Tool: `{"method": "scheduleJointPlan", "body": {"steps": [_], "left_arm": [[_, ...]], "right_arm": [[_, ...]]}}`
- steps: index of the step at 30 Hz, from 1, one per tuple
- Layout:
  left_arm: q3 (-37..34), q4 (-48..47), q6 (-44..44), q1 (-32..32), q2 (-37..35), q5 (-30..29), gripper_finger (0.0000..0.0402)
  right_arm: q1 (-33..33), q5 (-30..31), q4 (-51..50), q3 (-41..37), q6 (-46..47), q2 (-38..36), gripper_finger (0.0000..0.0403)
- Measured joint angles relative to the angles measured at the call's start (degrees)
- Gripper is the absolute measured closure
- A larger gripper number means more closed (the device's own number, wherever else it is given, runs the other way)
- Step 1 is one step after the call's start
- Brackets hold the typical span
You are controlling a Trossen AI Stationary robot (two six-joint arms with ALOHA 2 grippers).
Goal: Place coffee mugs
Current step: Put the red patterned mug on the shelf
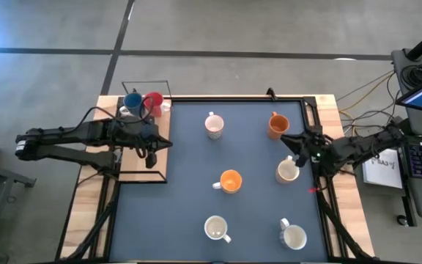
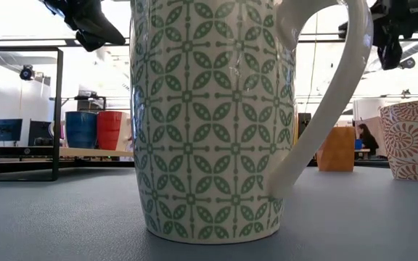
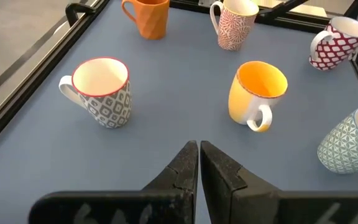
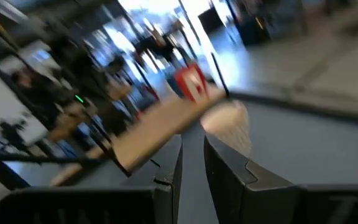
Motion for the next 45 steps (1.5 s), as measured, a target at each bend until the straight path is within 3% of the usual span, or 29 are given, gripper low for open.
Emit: {"method": "scheduleJointPlan", "body": {"steps": [4, 9, 14, 18, 28, 38, 45], "left_arm": [[0.0, -0.03, -0.62, 0.0, -0.47, 0.02, 0.0401], [0.0, -0.24, -1.07, 0.0, -1.72, 0.04, 0.0401], [0.0, -1.37, -1.1, 0.0, -3.8, 0.07, 0.0401], [0.0, -2.41, -1.09, 0.0, -5.46, 0.09, 0.0401], [0.04, -5.19, -1.69, -0.04, -8.24, 0.47, 0.0401], [0.07, -8.02, -1.72, -0.07, -9.43, 0.63, 0.0401], [0.07, -8.49, -1.74, -0.05, -9.89, 2.03, 0.0401]], "right_arm": [[0.0, -1.23, -15.56, 6.69, 13.41, 6.59, 0.0346], [0.0, -10.08, -25.42, 13.07, 25.73, 14.83, 0.0346], [-0.01, -18.21, -31.5, 18.89, 32.12, 23.11, 0.0341], [-0.05, -22.24, -41.94, 23.85, 37.6, 28.96, 0.0334], [-0.26, -33.06, -45.71, 31.32, 41.45, 37.53, 0.0354], [-0.26, -41.52, -59.99, 37.93, 42.83, 47.46, 0.0275], [-0.28, -43.68, -60.51, 38.44, 41.21, 52.0, 0.0247]]}}
